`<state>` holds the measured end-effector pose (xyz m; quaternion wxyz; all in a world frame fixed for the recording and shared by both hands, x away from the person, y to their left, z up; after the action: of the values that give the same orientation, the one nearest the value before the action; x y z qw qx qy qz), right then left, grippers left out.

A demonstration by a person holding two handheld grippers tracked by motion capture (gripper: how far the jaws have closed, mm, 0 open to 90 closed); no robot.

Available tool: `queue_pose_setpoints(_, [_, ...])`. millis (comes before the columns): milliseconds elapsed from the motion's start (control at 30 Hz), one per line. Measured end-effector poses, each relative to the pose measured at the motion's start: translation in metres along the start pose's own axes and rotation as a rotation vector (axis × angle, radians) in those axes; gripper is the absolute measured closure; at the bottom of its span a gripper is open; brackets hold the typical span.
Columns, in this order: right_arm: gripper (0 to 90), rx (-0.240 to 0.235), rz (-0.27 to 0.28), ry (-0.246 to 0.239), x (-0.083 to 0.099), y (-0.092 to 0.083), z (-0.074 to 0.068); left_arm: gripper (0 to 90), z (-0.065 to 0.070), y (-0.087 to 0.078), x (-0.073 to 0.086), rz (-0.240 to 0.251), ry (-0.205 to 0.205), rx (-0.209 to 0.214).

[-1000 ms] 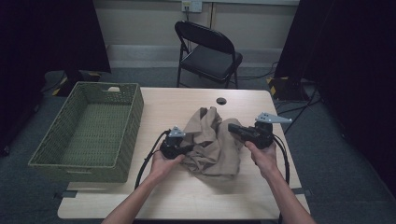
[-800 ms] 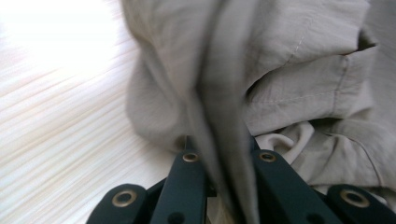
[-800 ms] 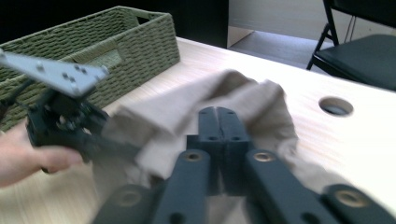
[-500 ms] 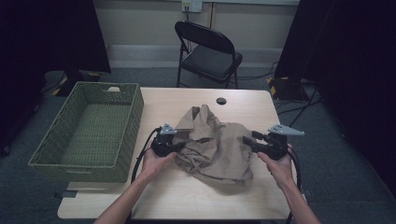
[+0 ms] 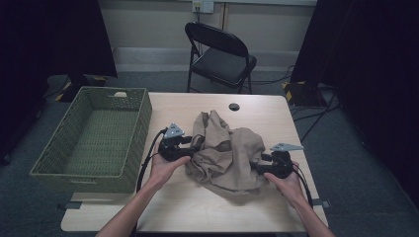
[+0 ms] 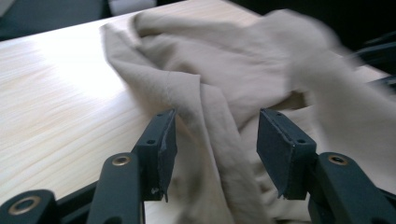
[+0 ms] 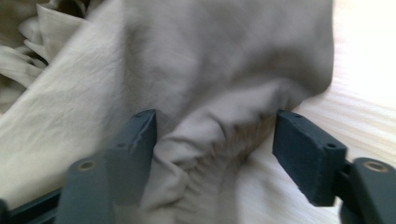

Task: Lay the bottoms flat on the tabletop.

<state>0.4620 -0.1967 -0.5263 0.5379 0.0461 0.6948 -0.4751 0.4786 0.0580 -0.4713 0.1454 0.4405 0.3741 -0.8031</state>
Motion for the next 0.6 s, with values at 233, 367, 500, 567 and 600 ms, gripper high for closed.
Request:
queue_pose_setpoints(233, [65.0,0.012,-0.085,-0.139,-0.001,0.027,-0.021,46.2,0.022,0.0,0.0,-0.001,0.041,0.055])
queue_pose_setpoints(367, [82.5,0.021,0.002,-0.127,-0.024,0.015,-0.017,46.4,0.013,0.005,0.009,-0.038,0.053,0.026])
queue_pose_setpoints(500, [84.4,-0.018,0.041,-0.111,-0.036,0.008,-0.02,48.1,-0.003,0.016,0.028,-0.119,0.045,-0.023])
queue_pose_setpoints(567, [84.4,-0.041,0.054,-0.125,-0.042,0.01,-0.028,48.3,-0.01,0.018,0.036,-0.15,0.04,-0.034])
queue_pose_setpoints(600, [84.4,-0.068,0.071,-0.133,-0.047,0.011,-0.036,49.7,-0.012,0.018,0.035,-0.143,0.032,-0.038])
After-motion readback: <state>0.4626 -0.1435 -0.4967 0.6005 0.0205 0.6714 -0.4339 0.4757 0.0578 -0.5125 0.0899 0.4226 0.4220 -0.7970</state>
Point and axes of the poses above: each handheld gripper's, and its own axes: y roughly forward along the jaws, x roughly out of its underside, z roughly to its right, the point moved 9 cm from there along y, roughly forward along the jaws, and after that the axes turned 15 degrees about -y, right-handed, at the moved point
